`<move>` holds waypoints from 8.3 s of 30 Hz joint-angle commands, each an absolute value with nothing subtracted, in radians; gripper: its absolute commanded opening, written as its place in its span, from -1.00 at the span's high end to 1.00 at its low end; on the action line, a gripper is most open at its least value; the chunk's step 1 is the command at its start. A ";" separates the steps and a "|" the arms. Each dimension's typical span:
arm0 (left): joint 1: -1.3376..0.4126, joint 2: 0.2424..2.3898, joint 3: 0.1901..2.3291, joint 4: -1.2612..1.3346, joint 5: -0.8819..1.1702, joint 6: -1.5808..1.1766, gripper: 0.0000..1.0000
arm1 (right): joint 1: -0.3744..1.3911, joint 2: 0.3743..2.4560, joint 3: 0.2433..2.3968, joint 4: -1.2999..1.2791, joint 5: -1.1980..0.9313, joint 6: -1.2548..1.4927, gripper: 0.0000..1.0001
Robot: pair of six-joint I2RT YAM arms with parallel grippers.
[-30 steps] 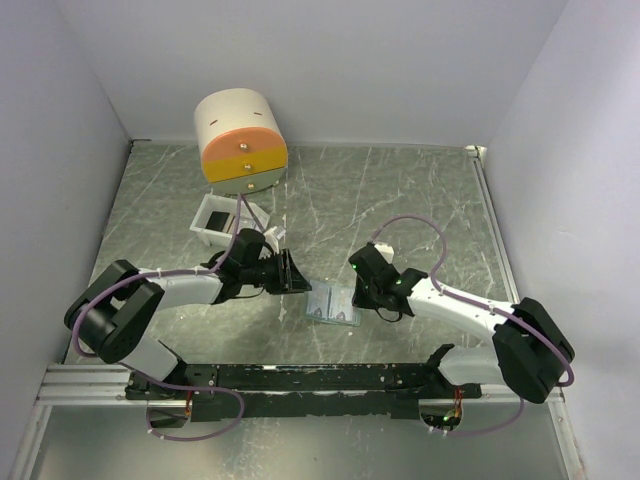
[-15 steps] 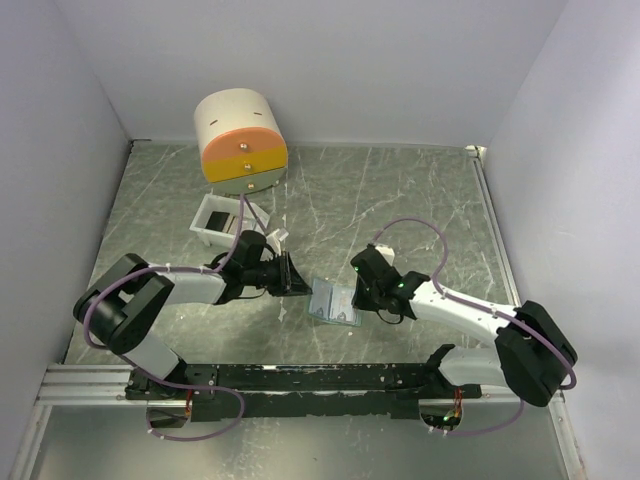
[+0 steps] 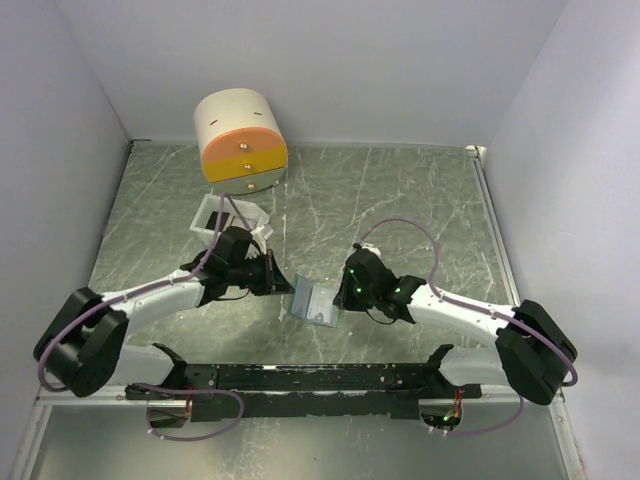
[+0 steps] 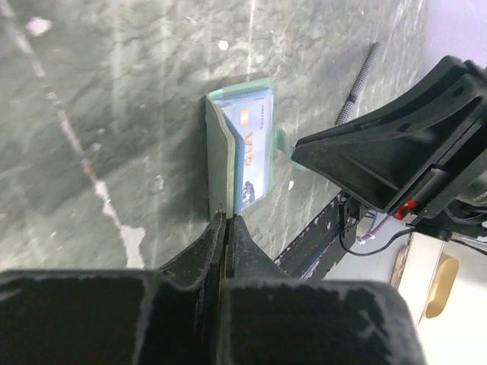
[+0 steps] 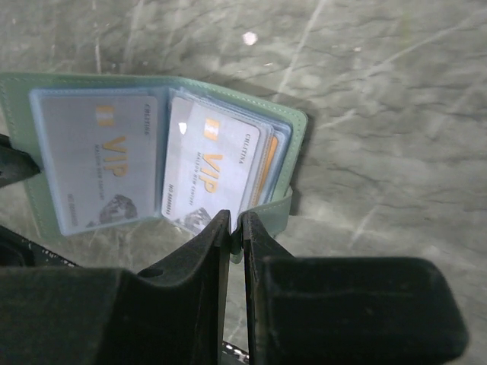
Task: Put the credit cards into the card holder
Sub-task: Close the card holder at the center of the board.
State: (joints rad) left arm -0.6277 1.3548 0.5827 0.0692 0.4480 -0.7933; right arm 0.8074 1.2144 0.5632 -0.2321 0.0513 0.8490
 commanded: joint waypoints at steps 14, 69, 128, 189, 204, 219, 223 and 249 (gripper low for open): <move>-0.511 1.122 0.577 -0.308 0.337 -0.680 0.86 | 0.878 1.391 0.636 -0.066 0.007 0.848 0.77; -0.533 1.557 0.550 0.221 0.603 -0.751 0.33 | 0.874 1.403 0.601 -0.008 0.047 0.890 0.81; -0.633 1.632 0.591 0.163 0.517 -0.704 0.53 | 0.831 1.324 0.563 0.008 -0.079 0.909 0.61; -0.641 1.596 0.541 0.189 0.517 -0.742 0.52 | 0.737 1.468 0.531 0.197 -0.276 0.893 0.63; -0.644 1.595 0.549 0.168 0.500 -0.732 0.51 | 0.744 1.534 0.560 0.201 -0.315 0.882 0.64; -0.649 1.621 0.561 0.166 0.496 -0.729 0.52 | 0.764 1.515 0.614 0.118 -0.301 0.845 0.68; -0.649 1.620 0.564 0.160 0.494 -0.724 0.52 | 0.768 1.493 0.631 0.090 -0.294 0.842 0.64; -0.650 1.618 0.566 0.130 0.472 -0.721 0.52 | 0.770 1.497 0.634 0.062 -0.249 0.844 0.69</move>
